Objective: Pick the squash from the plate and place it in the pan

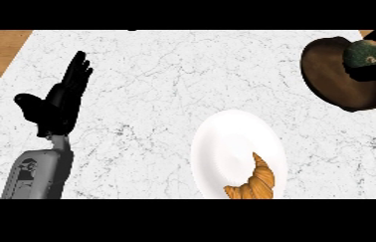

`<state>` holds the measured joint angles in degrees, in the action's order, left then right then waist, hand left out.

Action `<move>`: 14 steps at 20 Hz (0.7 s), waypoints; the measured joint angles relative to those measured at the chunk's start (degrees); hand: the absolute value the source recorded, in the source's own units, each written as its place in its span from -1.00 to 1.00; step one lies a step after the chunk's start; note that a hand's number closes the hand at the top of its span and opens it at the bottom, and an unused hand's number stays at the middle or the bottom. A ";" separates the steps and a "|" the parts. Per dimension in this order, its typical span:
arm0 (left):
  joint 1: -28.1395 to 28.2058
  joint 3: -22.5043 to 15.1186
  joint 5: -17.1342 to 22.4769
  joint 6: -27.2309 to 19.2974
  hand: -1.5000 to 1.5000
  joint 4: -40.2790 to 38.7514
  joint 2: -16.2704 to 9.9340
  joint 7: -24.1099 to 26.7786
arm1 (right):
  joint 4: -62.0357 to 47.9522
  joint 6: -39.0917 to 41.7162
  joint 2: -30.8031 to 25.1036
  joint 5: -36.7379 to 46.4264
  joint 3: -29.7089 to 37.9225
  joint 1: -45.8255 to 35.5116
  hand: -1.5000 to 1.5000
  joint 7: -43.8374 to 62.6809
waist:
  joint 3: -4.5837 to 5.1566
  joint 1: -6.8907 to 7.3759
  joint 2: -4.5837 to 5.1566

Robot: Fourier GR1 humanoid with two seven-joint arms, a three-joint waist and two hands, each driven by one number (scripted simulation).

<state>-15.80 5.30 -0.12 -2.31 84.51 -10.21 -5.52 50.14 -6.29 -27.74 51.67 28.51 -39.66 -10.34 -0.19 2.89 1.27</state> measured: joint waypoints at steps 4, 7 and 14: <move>-0.18 -0.38 0.06 0.28 0.00 -0.73 0.59 1.06 | -11.28 -6.25 -1.95 0.63 1.81 -2.77 1.00 -4.52 | -0.07 0.90 0.43; -1.06 -0.47 0.10 0.26 0.00 -1.15 0.80 0.82 | -17.90 -8.97 -3.42 0.33 3.12 -4.27 1.00 -8.07 | -0.13 1.26 0.66; -1.27 -1.47 -0.36 0.03 0.00 -1.01 1.68 0.73 | -30.04 -0.87 -5.20 -3.33 6.51 -7.08 -1.00 -9.44 | -0.26 2.22 1.11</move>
<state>-17.07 3.83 -0.48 -2.28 83.50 -8.52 -4.79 20.10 -7.16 -32.93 48.34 35.02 -46.75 -19.78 -0.45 5.11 2.38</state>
